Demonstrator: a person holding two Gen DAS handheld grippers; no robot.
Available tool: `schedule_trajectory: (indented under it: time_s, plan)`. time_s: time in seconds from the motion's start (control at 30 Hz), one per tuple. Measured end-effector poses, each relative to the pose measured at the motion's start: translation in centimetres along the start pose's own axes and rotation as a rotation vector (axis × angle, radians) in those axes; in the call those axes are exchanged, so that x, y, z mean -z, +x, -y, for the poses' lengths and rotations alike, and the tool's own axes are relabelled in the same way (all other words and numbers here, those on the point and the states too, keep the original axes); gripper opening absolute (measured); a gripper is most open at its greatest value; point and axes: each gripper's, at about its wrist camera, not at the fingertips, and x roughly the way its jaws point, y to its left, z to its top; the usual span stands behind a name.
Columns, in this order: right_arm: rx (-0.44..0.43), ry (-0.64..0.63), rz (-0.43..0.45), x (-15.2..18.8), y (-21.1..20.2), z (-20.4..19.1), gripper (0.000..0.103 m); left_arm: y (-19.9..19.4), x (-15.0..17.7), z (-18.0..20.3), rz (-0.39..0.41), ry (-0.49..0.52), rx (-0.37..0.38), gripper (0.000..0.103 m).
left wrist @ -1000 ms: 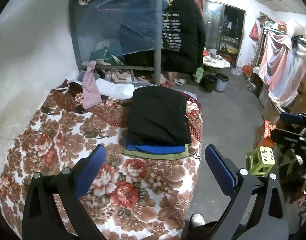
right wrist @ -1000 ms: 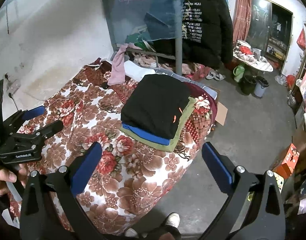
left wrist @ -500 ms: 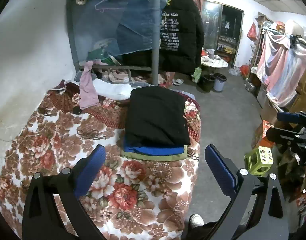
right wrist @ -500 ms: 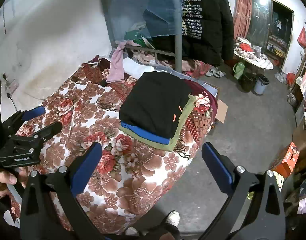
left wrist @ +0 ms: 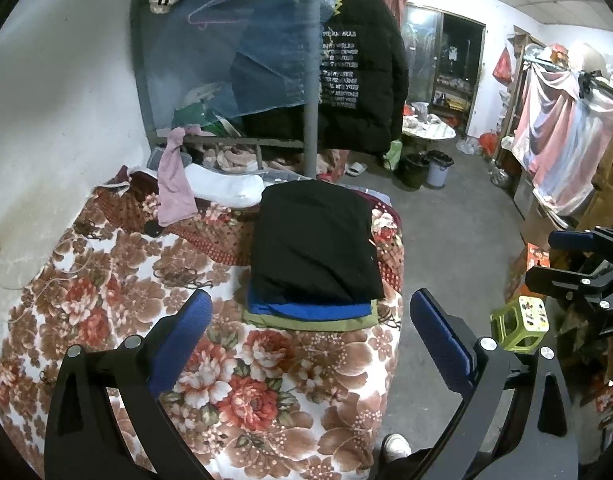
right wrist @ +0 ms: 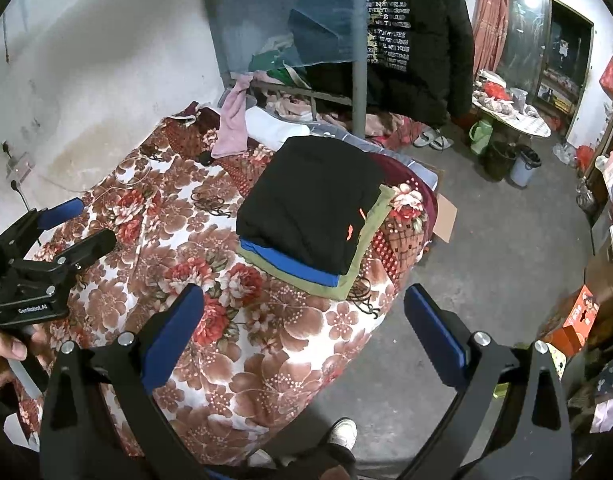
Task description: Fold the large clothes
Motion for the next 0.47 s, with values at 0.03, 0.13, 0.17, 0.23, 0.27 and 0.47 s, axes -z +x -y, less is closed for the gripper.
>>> schedule_trajectory:
  time_s: [0.03,0.13,0.17,0.23,0.27,0.47]
  plan:
    - [0.001,0.003,0.001,0.05,-0.16,-0.02,0.098,0.10,-0.04,-0.06,-0.004,-0.001,0.001,0.098]
    - [0.000,0.002,0.000,-0.04,-0.12,-0.04,0.098,0.31,-0.14,-0.21,-0.017,-0.006,0.010,0.098]
    - [-0.002,0.001,-0.002,-0.01,0.00,-0.05,0.098,0.36,-0.21,-0.28,-0.019,-0.009,0.011,0.097]
    - [0.002,0.003,0.001,0.04,-0.25,-0.05,0.098,0.43,-0.36,-0.46,-0.021,-0.017,0.010,0.098]
    - [0.001,0.004,0.001,0.06,-0.23,-0.04,0.098,0.44,-0.41,-0.53,-0.022,-0.020,0.013,0.098]
    - [0.001,0.003,-0.002,-0.24,-0.01,-0.08,0.098,0.59,-0.39,-0.63,-0.030,-0.014,0.023,0.098]
